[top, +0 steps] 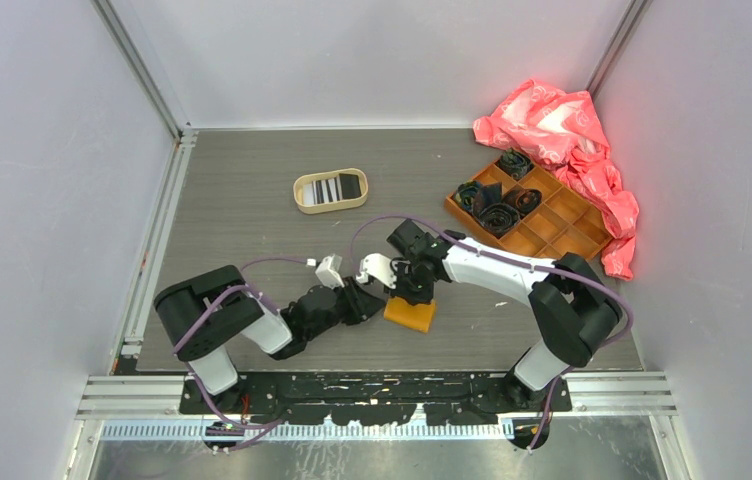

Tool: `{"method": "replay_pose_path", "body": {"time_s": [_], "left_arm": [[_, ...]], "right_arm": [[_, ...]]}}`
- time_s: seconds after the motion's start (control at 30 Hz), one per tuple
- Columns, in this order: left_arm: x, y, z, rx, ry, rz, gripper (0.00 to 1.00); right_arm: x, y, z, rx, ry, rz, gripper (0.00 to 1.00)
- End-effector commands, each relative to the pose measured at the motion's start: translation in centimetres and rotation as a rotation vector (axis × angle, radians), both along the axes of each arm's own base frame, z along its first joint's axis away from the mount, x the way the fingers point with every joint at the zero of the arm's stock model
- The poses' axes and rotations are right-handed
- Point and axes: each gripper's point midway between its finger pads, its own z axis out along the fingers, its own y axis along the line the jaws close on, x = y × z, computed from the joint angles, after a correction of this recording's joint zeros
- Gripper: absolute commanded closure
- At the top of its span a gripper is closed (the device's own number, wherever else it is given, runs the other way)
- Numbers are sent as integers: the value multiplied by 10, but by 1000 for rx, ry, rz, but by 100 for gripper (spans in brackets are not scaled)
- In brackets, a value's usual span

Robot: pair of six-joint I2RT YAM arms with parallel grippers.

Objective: Put the credit cards into the card holder
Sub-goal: Close the card holder at the center of the board.

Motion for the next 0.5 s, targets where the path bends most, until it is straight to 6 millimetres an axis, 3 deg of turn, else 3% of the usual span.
{"method": "replay_pose_path", "body": {"time_s": [0.0,0.3,0.47], "left_arm": [[9,14,22,-42,-86,22,75],[9,65,28,172,-110,93,70],[9,90,55,228,-169,143,65]], "right_arm": [[-21,-9,-25,-74,83,34,99],[-32,-12,-34,-129,106,78,99],[-36,-16,-42,-180,99,109,99]]}}
